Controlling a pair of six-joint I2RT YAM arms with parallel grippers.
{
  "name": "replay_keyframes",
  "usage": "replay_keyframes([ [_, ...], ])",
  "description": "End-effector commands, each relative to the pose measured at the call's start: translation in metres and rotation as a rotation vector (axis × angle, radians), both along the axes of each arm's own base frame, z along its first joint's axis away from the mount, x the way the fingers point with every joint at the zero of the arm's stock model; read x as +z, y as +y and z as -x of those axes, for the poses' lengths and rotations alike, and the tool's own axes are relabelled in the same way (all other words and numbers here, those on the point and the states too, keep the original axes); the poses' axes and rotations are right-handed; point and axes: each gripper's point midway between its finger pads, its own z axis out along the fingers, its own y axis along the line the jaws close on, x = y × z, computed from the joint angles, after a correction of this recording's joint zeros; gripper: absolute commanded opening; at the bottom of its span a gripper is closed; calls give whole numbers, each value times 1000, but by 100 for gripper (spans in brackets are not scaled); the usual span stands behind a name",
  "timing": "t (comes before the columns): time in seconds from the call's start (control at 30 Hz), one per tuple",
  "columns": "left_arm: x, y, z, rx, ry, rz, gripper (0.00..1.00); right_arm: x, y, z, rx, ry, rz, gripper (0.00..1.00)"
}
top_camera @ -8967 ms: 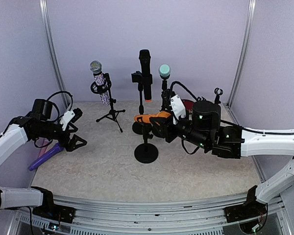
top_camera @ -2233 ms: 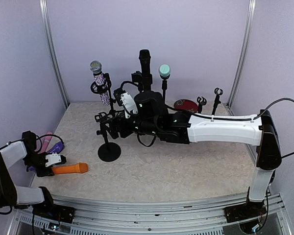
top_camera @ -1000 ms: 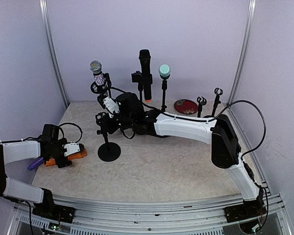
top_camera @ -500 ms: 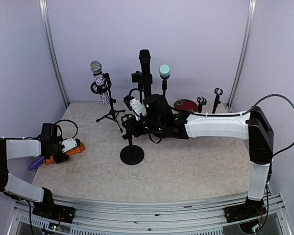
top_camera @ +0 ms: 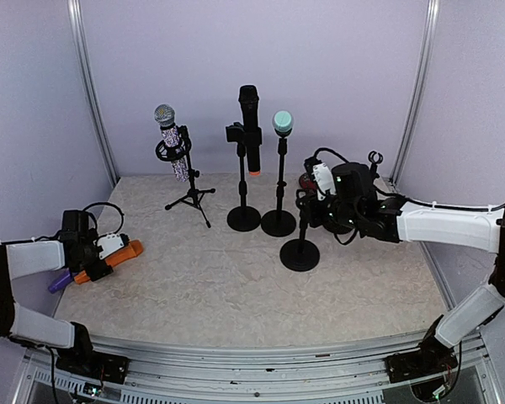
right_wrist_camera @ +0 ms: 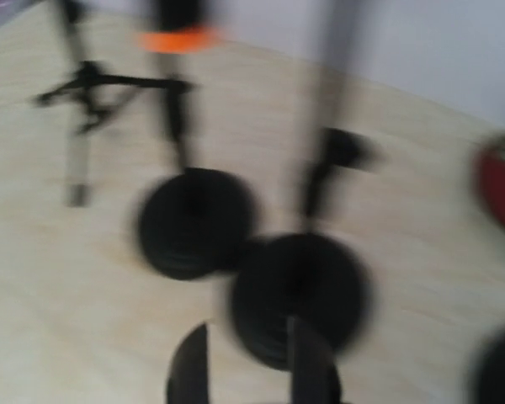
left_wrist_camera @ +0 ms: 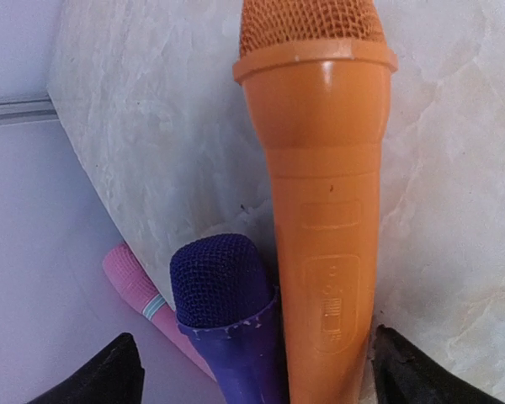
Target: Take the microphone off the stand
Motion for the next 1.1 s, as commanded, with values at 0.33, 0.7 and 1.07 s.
replay_keyframes([
  [0.33,95,-61,-9,-42,-128,444,99,4,-185,-38,-456,-44,29,0],
  [0.7,135,-76,-6,-29,-183,547,99,13,-257,-59,-684,-65,17,0],
  [1.07,158,-74,-5,61,-213,591,99,75,-252,-48,-683,-177,-143,100],
])
